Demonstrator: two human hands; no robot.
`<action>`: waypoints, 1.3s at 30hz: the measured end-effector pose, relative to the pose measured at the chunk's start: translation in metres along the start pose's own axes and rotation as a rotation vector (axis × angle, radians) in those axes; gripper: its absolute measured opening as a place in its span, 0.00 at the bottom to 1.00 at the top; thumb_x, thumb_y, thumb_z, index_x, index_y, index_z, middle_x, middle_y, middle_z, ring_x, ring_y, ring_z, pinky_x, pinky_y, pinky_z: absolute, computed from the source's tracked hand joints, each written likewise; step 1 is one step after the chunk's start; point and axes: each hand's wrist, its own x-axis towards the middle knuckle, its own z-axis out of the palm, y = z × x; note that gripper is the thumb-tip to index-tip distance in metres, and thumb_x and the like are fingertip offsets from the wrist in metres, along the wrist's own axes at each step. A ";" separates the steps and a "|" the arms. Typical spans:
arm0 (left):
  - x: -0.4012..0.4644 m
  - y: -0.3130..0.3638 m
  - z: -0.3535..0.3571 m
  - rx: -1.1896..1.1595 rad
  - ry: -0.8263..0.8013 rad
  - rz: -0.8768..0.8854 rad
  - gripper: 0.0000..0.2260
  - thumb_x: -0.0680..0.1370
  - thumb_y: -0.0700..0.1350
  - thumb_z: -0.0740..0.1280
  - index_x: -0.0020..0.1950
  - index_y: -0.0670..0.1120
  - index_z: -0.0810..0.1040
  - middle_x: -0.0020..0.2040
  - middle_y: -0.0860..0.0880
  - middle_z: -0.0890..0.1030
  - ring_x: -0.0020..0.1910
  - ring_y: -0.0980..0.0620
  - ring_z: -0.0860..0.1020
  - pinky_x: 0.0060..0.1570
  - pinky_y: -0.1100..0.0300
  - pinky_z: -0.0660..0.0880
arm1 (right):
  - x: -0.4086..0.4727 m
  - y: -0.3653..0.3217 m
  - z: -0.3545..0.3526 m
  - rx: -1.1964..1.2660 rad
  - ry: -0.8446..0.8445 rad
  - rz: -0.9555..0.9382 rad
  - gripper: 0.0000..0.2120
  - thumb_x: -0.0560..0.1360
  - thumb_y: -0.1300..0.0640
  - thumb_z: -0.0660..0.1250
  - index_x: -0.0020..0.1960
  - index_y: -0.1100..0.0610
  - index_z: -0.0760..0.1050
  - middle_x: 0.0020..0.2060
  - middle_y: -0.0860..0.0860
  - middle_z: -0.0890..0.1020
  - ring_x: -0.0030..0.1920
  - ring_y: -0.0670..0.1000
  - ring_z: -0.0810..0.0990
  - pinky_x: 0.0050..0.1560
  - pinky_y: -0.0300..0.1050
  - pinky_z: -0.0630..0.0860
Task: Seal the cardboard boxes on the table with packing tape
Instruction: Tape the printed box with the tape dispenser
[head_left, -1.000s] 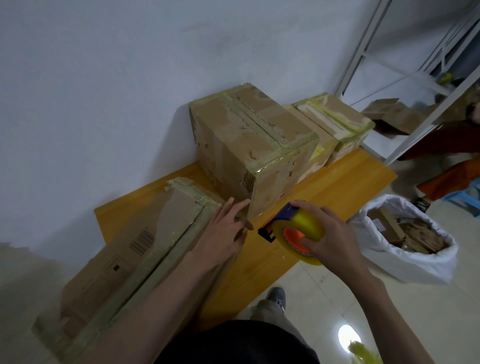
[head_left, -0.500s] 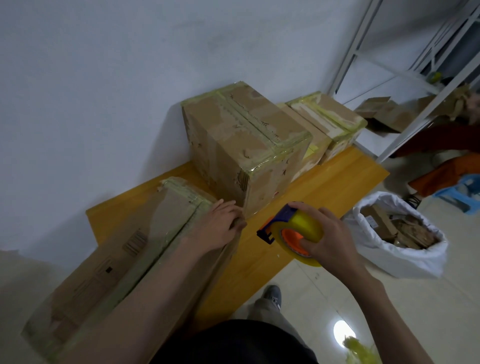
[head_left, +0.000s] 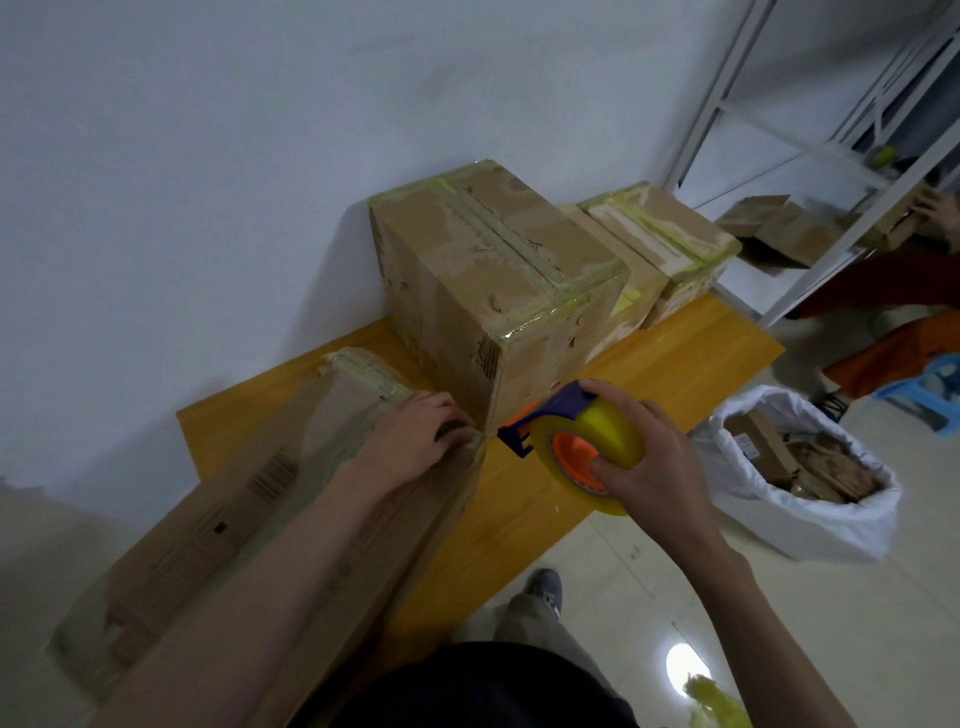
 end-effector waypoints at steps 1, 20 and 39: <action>0.002 0.000 -0.001 -0.012 -0.010 -0.001 0.14 0.82 0.57 0.61 0.60 0.54 0.81 0.55 0.56 0.77 0.57 0.56 0.74 0.62 0.56 0.72 | 0.000 -0.002 0.000 0.015 0.002 0.001 0.28 0.72 0.44 0.69 0.70 0.31 0.68 0.48 0.43 0.74 0.38 0.46 0.73 0.36 0.43 0.69; 0.012 -0.027 -0.043 0.286 -0.077 -0.324 0.23 0.71 0.71 0.65 0.57 0.57 0.81 0.58 0.52 0.76 0.65 0.48 0.71 0.68 0.50 0.62 | -0.003 -0.022 0.024 0.223 0.042 0.002 0.33 0.72 0.60 0.74 0.72 0.38 0.71 0.60 0.45 0.77 0.54 0.38 0.74 0.49 0.32 0.73; 0.007 -0.085 -0.083 0.076 -0.113 -0.472 0.31 0.74 0.62 0.72 0.71 0.46 0.73 0.69 0.47 0.71 0.66 0.44 0.73 0.60 0.51 0.70 | -0.016 -0.026 0.027 0.303 0.035 0.021 0.34 0.66 0.51 0.69 0.71 0.36 0.71 0.60 0.39 0.76 0.59 0.46 0.76 0.52 0.45 0.76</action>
